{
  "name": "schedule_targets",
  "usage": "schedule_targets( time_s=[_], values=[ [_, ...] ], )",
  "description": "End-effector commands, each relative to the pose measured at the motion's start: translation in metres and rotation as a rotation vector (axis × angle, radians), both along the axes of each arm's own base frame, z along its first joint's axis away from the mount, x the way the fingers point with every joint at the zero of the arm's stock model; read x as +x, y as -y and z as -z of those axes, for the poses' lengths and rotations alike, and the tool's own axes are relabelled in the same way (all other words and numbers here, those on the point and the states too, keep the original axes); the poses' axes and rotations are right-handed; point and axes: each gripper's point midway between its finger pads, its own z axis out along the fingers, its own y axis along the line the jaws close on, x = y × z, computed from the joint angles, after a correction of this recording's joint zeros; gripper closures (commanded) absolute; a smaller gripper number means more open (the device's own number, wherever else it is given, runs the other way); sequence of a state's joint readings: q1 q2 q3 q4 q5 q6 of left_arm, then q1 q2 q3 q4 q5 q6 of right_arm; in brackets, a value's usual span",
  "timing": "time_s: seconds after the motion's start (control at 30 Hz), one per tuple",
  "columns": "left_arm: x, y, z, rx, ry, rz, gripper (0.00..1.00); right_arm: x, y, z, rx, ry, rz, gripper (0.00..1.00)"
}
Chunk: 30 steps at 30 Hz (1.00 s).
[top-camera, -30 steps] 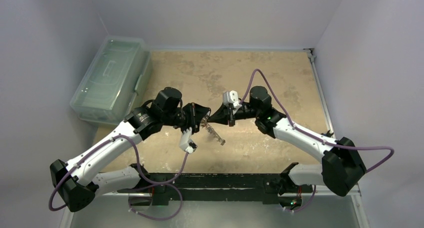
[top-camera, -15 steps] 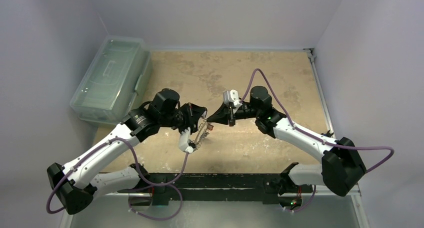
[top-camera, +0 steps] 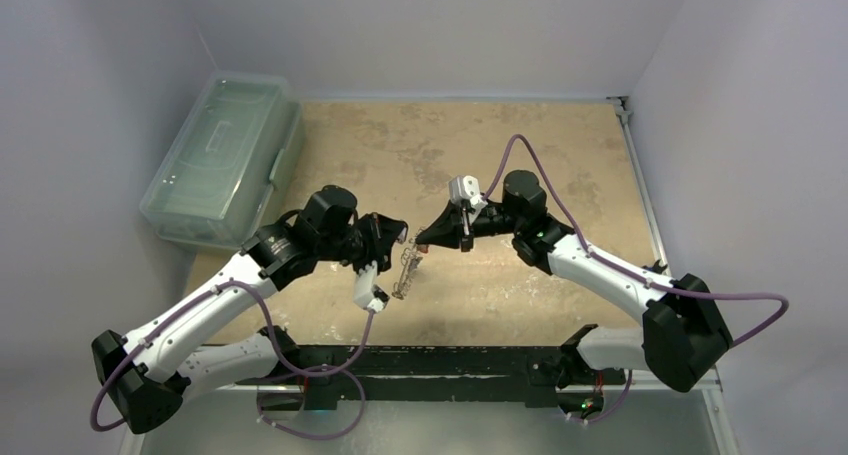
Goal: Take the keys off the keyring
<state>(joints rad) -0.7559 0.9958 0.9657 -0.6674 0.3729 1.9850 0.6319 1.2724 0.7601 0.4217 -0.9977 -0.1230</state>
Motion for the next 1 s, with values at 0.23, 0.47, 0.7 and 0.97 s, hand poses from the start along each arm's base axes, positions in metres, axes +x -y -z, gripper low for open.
schedule_targets(
  time_s=[0.23, 0.47, 0.7, 0.97],
  values=[
    [0.002, 0.000, 0.006, 0.005, 0.040, 0.005, 1.00, -0.012, 0.004, -0.022, 0.058, 0.042, -0.058, 1.00],
    [0.006, -0.001, 0.009, 0.000, 0.051, -0.017, 1.00, -0.012, 0.004, -0.023, 0.060, 0.035, -0.061, 1.00],
    [0.002, 0.000, 0.011, -0.008, 0.069, 0.009, 1.00, -0.010, 0.003, -0.024, 0.061, 0.024, -0.051, 1.00],
    [0.003, -0.002, 0.020, -0.002, 0.098, 0.010, 1.00, -0.012, 0.003, -0.025, 0.066, 0.013, -0.055, 1.00]
  ],
)
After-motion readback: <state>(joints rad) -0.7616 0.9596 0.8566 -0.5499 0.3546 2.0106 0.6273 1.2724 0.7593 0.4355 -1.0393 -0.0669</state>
